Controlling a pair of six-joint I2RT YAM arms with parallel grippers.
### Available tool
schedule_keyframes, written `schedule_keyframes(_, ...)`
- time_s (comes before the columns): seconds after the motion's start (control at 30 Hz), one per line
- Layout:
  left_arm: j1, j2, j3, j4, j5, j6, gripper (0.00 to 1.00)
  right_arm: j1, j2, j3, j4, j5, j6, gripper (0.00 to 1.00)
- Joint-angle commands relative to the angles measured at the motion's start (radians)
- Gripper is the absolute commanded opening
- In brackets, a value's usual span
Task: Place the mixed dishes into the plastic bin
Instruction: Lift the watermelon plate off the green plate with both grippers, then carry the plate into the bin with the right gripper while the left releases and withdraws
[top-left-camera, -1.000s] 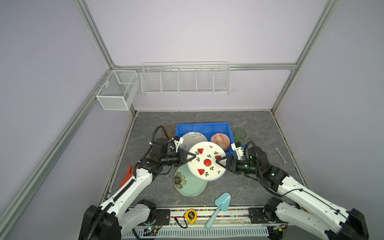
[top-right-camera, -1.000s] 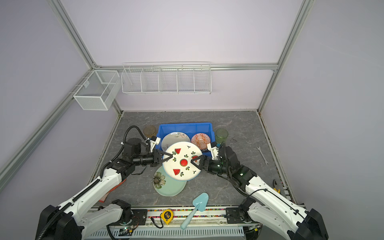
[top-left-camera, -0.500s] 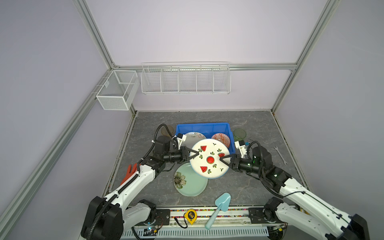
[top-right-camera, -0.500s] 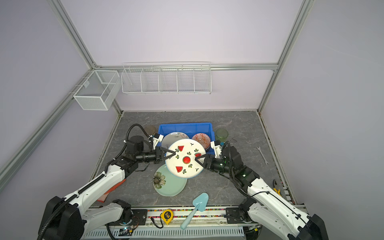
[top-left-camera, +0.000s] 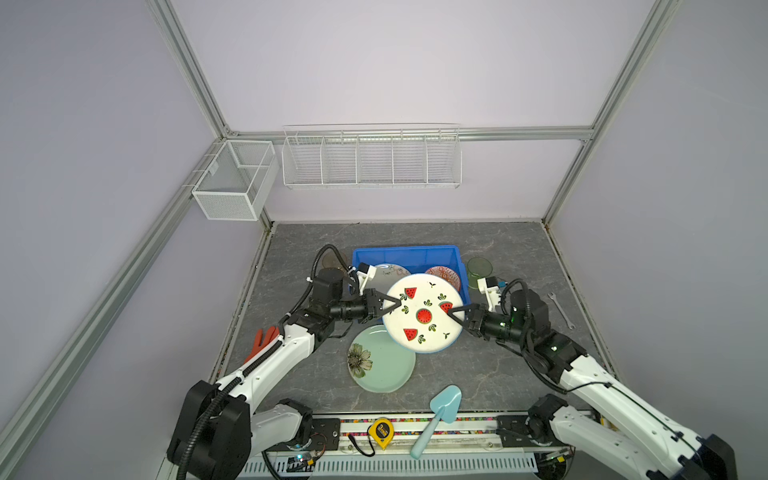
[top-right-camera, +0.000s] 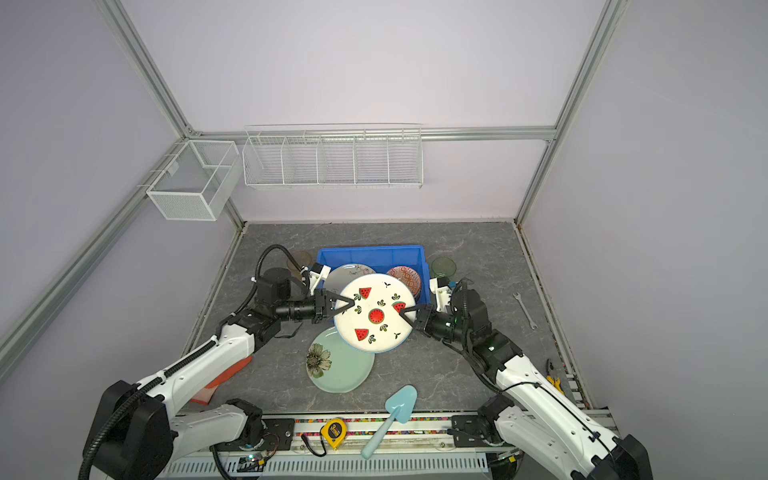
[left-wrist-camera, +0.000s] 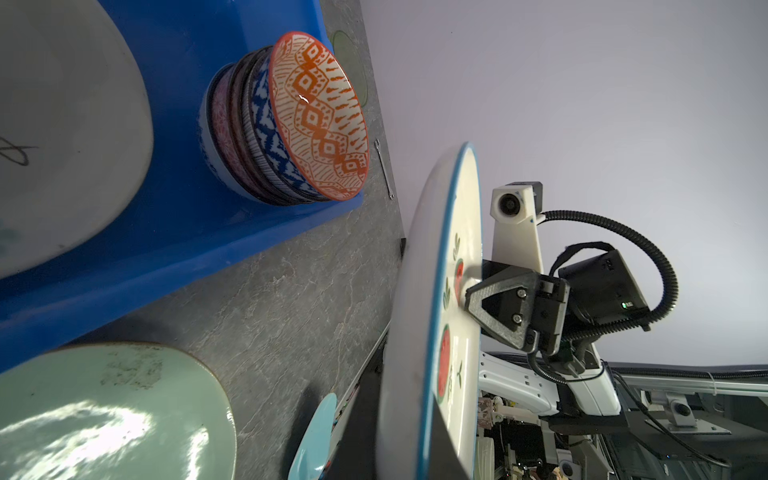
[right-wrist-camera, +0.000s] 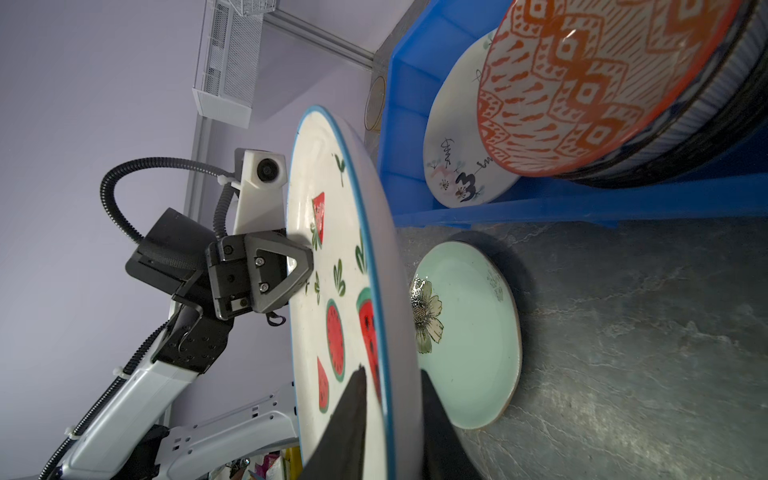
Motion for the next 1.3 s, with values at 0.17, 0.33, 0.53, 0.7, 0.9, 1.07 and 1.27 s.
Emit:
schedule_keyframes(0.17, -0.013, 0.022, 0.049, 0.054, 0.03, 0.0, 0.0, -0.019, -0.002, 0.053, 0.034, -0.015, -0.005, 0.11)
schedule_keyframes(0.33, -0.013, 0.033, 0.058, 0.052, 0.022, 0.0, 0.03, -0.027, -0.003, 0.084, -0.006, -0.012, -0.027, 0.06)
schedule_keyframes(0.53, -0.013, 0.028, 0.057, 0.042, 0.014, 0.003, 0.23, -0.04, 0.02, 0.147, -0.067, -0.016, -0.066, 0.06)
schedule_keyframes(0.7, -0.014, 0.007, 0.043, 0.031, -0.002, 0.003, 0.49, -0.054, 0.055, 0.217, -0.13, -0.043, -0.107, 0.06)
schedule_keyframes(0.9, -0.014, -0.047, 0.035, -0.027, -0.044, 0.019, 0.83, -0.066, 0.101, 0.27, -0.169, -0.072, -0.142, 0.06)
schedule_keyframes(1.07, -0.015, -0.148, 0.033, -0.17, -0.129, 0.073, 1.0, -0.072, 0.179, 0.343, -0.197, -0.111, -0.187, 0.06)
schedule_keyframes(1.27, -0.013, -0.321, 0.01, -0.361, -0.281, 0.107, 1.0, -0.072, 0.312, 0.478, -0.284, -0.16, -0.279, 0.06)
